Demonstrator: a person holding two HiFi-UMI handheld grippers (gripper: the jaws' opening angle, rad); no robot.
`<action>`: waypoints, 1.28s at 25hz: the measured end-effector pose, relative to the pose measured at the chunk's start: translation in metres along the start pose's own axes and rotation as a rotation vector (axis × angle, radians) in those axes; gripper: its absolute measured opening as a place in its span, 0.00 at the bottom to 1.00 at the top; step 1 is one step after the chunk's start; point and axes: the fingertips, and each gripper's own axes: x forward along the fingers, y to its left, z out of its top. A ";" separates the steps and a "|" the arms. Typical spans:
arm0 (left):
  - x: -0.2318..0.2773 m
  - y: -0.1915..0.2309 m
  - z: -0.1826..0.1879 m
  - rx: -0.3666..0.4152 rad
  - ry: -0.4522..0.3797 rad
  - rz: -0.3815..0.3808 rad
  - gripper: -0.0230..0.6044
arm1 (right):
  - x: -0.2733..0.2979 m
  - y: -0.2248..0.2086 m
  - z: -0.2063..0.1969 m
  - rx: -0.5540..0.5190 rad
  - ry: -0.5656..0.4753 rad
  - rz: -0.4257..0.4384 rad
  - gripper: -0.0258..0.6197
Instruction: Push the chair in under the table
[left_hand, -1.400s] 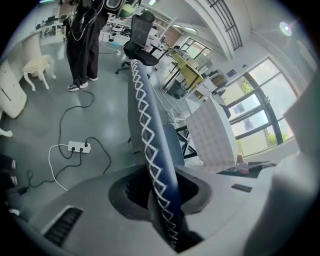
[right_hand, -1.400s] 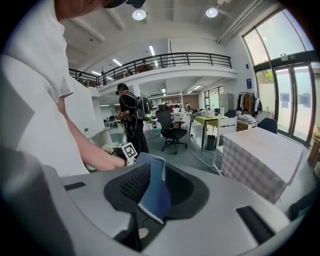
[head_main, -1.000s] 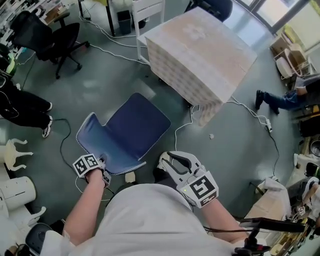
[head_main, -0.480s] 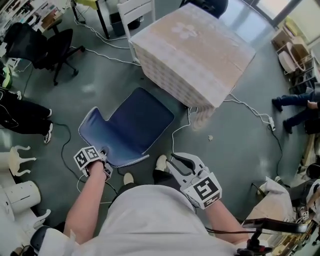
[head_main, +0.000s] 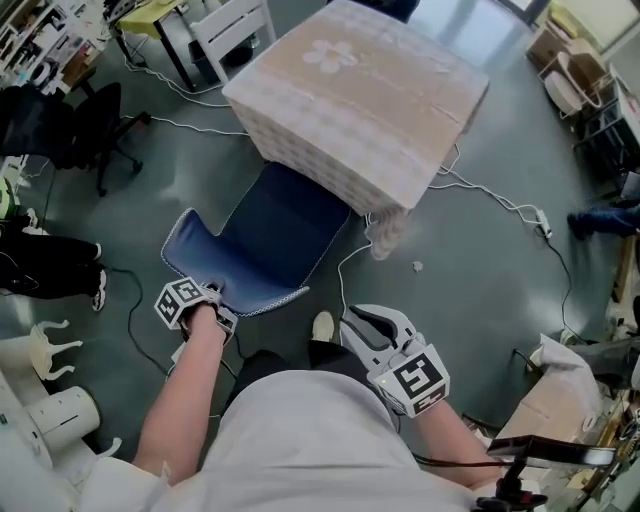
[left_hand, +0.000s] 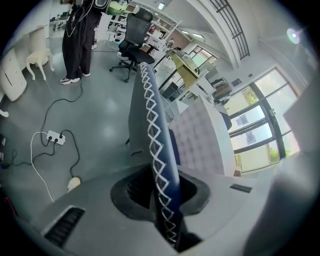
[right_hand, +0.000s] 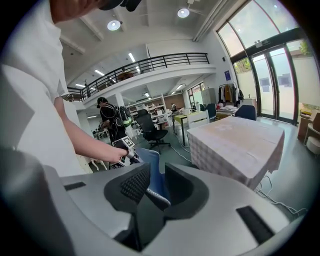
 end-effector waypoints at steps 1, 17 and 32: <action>0.004 -0.007 0.000 -0.006 -0.002 -0.003 0.14 | -0.003 -0.004 -0.001 0.007 -0.003 -0.009 0.19; 0.060 -0.098 0.006 -0.027 0.002 -0.029 0.15 | -0.025 -0.036 -0.008 0.081 -0.010 -0.074 0.19; 0.084 -0.135 0.016 -0.014 0.018 -0.041 0.16 | -0.031 -0.062 -0.016 0.134 0.004 -0.120 0.19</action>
